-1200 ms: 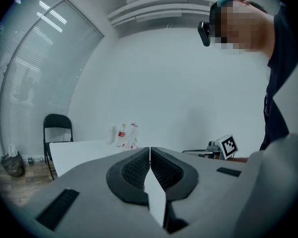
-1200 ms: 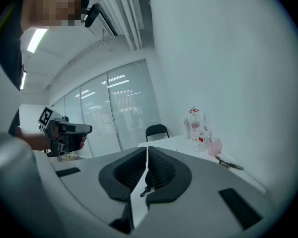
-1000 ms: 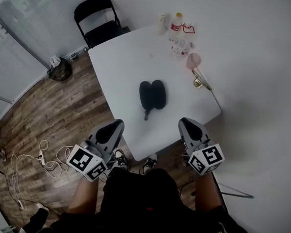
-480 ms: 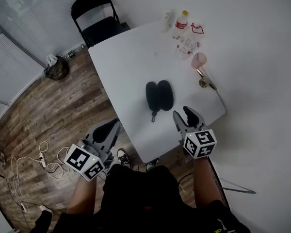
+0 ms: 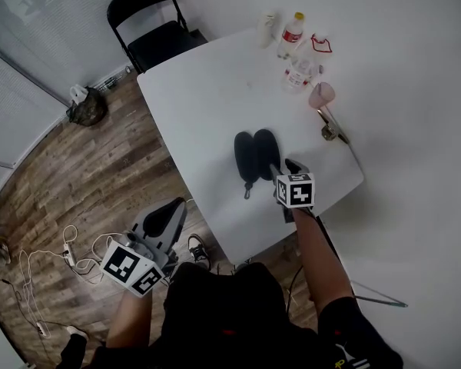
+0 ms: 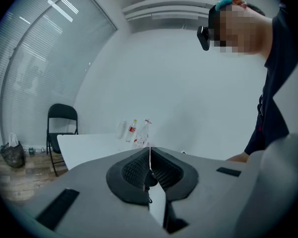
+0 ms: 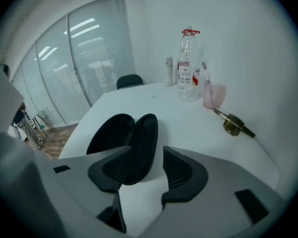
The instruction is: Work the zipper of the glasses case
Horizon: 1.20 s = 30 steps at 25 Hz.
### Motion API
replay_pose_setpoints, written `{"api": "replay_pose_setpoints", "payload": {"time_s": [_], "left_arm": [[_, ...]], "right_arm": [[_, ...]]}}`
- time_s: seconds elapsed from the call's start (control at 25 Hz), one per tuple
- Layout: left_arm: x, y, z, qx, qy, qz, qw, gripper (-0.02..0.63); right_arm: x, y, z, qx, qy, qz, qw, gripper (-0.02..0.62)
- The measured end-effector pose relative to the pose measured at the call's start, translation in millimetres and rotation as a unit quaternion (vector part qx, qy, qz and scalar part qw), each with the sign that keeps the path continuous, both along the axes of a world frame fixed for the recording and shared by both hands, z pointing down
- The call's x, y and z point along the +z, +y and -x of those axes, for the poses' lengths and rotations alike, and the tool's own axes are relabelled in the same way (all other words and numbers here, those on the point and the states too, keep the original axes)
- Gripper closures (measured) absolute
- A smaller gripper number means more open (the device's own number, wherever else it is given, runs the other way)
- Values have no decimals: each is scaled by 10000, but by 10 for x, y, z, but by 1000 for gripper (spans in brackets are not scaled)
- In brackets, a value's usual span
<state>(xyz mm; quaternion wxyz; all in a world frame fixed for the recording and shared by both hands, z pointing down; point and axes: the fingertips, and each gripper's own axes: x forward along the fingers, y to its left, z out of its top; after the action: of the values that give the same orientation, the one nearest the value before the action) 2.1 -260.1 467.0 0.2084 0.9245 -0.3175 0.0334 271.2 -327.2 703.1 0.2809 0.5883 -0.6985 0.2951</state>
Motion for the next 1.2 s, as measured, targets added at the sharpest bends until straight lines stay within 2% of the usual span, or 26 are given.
{"api": "replay_pose_setpoints", "payload": {"time_s": [0.12, 0.28, 0.4, 0.6, 0.8, 0.96, 1.08, 1.2], "left_arm": [[65, -40, 30, -38, -59, 53, 10000, 581], [102, -22, 87, -70, -45, 130, 9999, 581], [129, -25, 144, -131, -57, 193, 9997, 581], [126, -81, 144, -181, 75, 271, 9994, 581], [-34, -13, 60, 68, 333, 131, 9993, 581], [-192, 24, 35, 127, 520, 38, 9986, 581], [-328, 84, 20, 201, 712, -21, 9973, 580], [-489, 206, 30, 276, 962, -68, 9950, 580]], "right_arm": [[195, -66, 2, 34, 155, 201, 9997, 396], [274, -68, -41, 216, 318, 289, 9988, 510], [268, -87, -66, 463, 50, 271, 9985, 551], [32, -87, -41, 613, -410, 30, 9973, 561], [-568, 56, 110, 737, -1456, -475, 9855, 563], [-1270, 178, 308, 541, -2299, -927, 9673, 563], [-1774, 280, 450, 301, -2613, -1269, 9564, 563], [-2199, 469, 600, -5, -2665, -1543, 9514, 563]]}}
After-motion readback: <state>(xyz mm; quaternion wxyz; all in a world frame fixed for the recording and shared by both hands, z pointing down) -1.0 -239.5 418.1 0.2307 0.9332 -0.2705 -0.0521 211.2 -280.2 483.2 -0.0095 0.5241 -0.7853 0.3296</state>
